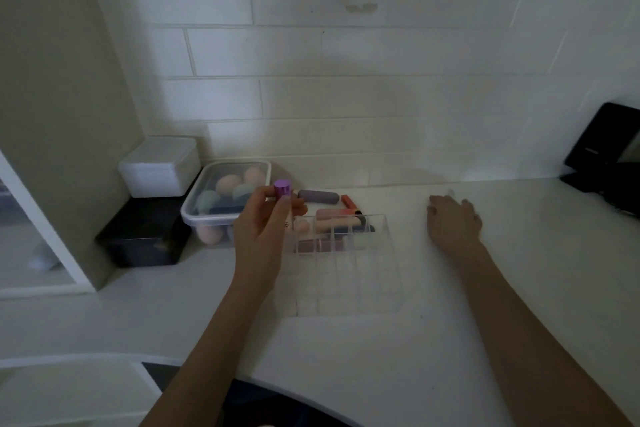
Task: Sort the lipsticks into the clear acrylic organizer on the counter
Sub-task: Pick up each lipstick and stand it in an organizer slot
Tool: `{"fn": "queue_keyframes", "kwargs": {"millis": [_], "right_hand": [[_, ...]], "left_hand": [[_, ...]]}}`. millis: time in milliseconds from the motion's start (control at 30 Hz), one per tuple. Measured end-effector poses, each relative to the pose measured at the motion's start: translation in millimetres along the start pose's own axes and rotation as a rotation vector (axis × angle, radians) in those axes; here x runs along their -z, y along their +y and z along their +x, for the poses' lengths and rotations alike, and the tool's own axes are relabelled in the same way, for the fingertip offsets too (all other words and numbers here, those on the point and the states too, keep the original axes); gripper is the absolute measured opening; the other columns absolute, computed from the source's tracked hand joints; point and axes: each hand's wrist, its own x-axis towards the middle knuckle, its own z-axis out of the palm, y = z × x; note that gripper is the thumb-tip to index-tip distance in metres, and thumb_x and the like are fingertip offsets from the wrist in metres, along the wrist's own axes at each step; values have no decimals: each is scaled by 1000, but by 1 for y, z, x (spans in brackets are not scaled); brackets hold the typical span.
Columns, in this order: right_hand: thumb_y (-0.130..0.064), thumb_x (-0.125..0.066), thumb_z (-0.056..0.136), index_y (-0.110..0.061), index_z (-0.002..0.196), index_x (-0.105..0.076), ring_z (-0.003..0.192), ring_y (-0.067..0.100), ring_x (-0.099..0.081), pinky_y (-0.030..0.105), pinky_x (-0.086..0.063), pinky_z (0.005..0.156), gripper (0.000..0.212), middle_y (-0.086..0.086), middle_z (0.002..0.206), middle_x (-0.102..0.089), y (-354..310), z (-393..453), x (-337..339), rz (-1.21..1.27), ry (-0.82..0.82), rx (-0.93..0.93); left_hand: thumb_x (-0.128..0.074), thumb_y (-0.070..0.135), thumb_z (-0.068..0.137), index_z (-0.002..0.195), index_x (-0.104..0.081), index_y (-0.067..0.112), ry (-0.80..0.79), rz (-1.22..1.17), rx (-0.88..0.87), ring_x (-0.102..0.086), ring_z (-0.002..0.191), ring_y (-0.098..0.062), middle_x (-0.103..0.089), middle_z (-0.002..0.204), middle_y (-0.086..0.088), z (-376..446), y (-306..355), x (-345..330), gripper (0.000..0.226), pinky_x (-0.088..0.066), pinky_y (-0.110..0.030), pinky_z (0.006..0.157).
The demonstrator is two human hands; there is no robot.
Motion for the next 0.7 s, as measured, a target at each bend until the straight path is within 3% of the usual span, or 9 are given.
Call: {"fn": "queue_keyframes", "kwargs": {"millis": [133,233,333,400,500,567,633,700], "right_hand": [[7,-39,88,-4,121,-60,118,38,-50,37,-40,97,40,21,123,-60,-7,-3,-2,224,86,71],[18,-40,77,-5,111,-66,112,32,-59,24,-41,91,49,17,116,-66,-19,-6,2,511,110,212],[13,-50,79,-18,121,-57,106,22,-59,24,-46,83,53,7,118,-57,-37,-11,18,797,-28,316],[5,-60,81,-22,122,-53,94,17,-63,23,-47,78,50,8,110,-58,-51,-18,33,903,-142,359],[3,-65,82,-18,121,-52,87,11,-67,17,-49,76,46,10,100,-68,-74,-31,53,1024,-297,484],[3,-64,83,-16,124,-50,89,12,-66,16,-50,77,47,9,100,-70,-89,-40,63,1091,-345,548],[5,-63,84,-16,127,-48,93,14,-65,18,-50,81,50,7,100,-70,-100,-47,70,1153,-404,599],[7,-62,84,-17,129,-46,96,15,-65,22,-51,85,53,6,99,-67,-108,-53,75,1216,-454,634]], "left_hand": [[-50,8,90,88,-63,19,17,-39,14,-68,73,-5,-72,77,2,1,-1,0,17,-52,-15,65],[-48,20,83,83,-65,23,26,-59,35,-70,79,-16,-74,77,0,1,-1,1,17,-55,-27,72],[-50,26,82,81,-68,30,14,-82,47,-67,91,-34,-71,89,-16,4,-4,7,18,-51,-46,81],[-50,32,81,86,-68,29,3,-49,11,-63,96,-38,-68,96,-19,8,-2,11,19,-49,-50,84],[-49,30,82,98,-67,19,-32,52,-109,-64,94,-12,-69,95,0,11,11,13,26,-51,-27,84],[-50,33,82,106,-65,22,-87,238,-248,-61,97,0,-67,101,14,13,22,13,30,-48,-15,87],[-57,33,83,114,-63,25,-160,457,-369,-58,107,-2,-64,111,15,16,30,11,33,-46,-18,93],[-61,32,82,119,-64,22,-208,652,-440,-61,96,-11,-69,107,6,19,32,9,38,-45,-24,87]]}}
